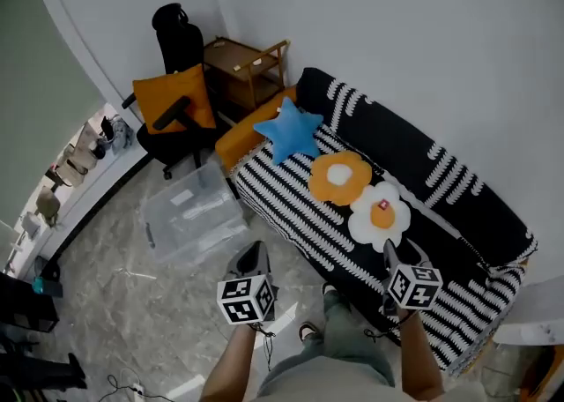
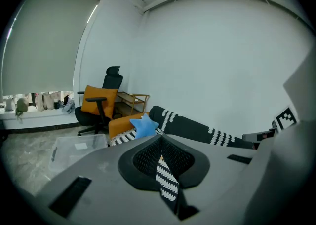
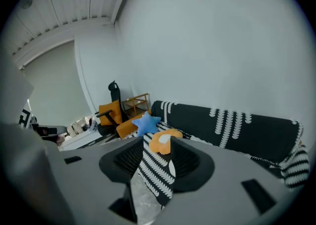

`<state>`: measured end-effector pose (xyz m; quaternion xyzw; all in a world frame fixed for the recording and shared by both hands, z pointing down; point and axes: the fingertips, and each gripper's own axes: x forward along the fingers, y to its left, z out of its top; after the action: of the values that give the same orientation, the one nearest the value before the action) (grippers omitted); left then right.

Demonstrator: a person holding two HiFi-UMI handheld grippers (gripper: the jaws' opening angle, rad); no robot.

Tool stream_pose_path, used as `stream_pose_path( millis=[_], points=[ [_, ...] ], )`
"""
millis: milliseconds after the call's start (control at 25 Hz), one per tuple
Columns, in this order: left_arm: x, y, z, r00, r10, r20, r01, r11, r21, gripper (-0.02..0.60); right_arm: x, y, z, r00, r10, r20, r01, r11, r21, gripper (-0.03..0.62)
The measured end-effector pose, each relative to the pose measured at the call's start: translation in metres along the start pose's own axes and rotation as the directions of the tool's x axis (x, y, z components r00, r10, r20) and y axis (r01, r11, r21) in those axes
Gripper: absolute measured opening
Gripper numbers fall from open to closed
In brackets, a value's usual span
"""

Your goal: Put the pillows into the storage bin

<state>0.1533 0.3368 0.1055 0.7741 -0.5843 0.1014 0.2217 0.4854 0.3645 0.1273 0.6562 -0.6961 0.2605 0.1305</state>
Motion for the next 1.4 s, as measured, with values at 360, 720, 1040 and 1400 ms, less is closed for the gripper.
stream_pose_path(
  millis=[360, 720, 1040, 1400],
  points=[
    [0.061, 0.027, 0.0, 0.992, 0.122, -0.043, -0.123, 0.992, -0.038, 0.012, 0.102, -0.026, -0.007, 0.986, 0.028, -0.164, -0.04, 0.997, -0.068, 0.181],
    [0.123, 0.026, -0.07, 0.974, 0.139, -0.178, -0.161, 0.98, -0.115, 0.012, 0.199, -0.042, -0.068, 0.912, 0.101, -0.398, -0.195, 0.96, -0.203, 0.19],
    [0.183, 0.042, -0.185, 0.943, 0.136, -0.305, -0.209, 0.953, -0.22, 0.011, 0.284, -0.072, -0.185, 0.811, 0.062, -0.582, -0.264, 0.926, -0.268, 0.215],
    [0.211, 0.061, -0.276, 0.914, 0.13, -0.385, -0.228, 0.948, -0.221, 0.011, 0.337, -0.108, -0.264, 0.756, -0.05, -0.652, -0.267, 0.886, -0.378, 0.224]
  ],
)
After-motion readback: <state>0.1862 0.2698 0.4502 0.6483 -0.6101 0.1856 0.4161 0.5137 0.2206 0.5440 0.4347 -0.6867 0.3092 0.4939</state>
